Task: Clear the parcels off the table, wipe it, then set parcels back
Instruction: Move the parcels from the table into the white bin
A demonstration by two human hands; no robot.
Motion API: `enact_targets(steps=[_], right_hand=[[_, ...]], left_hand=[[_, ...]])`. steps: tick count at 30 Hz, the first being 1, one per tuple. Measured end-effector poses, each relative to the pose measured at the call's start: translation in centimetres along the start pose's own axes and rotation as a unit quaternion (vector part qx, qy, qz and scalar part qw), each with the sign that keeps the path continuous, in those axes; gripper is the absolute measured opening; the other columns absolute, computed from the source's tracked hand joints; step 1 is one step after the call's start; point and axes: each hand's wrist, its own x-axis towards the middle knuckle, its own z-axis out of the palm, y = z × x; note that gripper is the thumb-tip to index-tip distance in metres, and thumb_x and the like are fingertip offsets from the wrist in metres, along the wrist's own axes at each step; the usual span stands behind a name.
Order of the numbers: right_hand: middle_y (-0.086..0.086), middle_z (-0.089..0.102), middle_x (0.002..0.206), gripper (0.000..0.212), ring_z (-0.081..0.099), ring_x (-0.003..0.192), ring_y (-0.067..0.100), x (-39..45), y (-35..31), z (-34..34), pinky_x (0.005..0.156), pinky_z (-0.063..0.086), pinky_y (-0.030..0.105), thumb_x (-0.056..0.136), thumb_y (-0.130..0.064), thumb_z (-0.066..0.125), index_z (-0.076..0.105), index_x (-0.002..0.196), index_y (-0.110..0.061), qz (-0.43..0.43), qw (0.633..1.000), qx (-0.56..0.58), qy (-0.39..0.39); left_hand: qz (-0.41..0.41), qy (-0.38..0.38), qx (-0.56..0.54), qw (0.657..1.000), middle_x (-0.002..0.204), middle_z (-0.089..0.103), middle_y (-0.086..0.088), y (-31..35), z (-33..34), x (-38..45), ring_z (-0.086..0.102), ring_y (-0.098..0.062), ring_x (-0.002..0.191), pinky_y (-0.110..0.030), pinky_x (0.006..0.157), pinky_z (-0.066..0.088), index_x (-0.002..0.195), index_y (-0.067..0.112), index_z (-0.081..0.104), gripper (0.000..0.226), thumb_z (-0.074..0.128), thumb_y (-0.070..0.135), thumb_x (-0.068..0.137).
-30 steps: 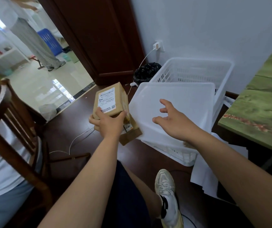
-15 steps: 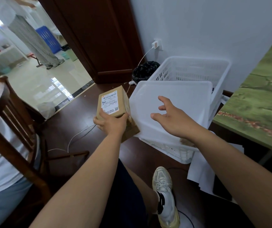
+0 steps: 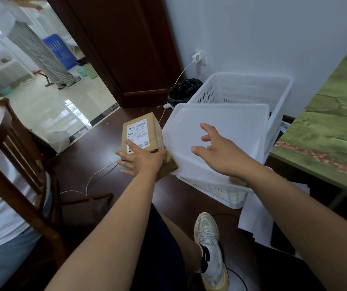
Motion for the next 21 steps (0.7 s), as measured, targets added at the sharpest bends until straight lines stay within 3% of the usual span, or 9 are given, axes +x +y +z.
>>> enact_targets(steps=[5, 12, 21], right_hand=[[0.002, 0.036, 0.155, 0.071, 0.045, 0.134, 0.022, -0.06, 0.05, -0.04, 0.109, 0.036, 0.038, 0.097, -0.043, 0.053, 0.013, 0.155, -0.031, -0.003, 1.000, -0.003, 0.000], [0.004, 0.035, 0.156, 0.072, 0.040, 0.138, 0.023, -0.08, 0.05, -0.12, 0.110, 0.035, 0.038, 0.098, -0.041, 0.054, 0.012, 0.155, -0.030, -0.009, 1.000, -0.005, 0.000], [0.003, 0.036, 0.155, 0.073, 0.042, 0.136, 0.023, -0.26, 0.06, -0.21, 0.107, 0.037, 0.036, 0.097, -0.041, 0.053, 0.012, 0.156, -0.030, -0.015, 1.000, -0.013, 0.000]], left_hand=[[0.034, 0.001, 0.024, 0.999, 0.158, -0.026, -0.016, -0.13, 0.33, 0.10, -0.022, -0.040, 0.145, -0.054, 0.115, -0.012, 0.155, 0.025, -0.011, 0.123, 0.075, 0.056, 0.072], [0.051, 0.011, 0.035, 0.998, 0.161, -0.020, -0.013, -0.05, 0.23, 0.15, -0.020, -0.038, 0.146, -0.055, 0.115, -0.012, 0.156, 0.025, -0.004, 0.118, 0.070, 0.064, 0.074], [0.106, 0.054, 0.033, 0.992, 0.163, -0.008, -0.014, 0.86, 0.45, -0.64, -0.014, -0.037, 0.148, -0.052, 0.116, -0.011, 0.156, 0.019, 0.006, 0.104, 0.065, 0.056, 0.079]])
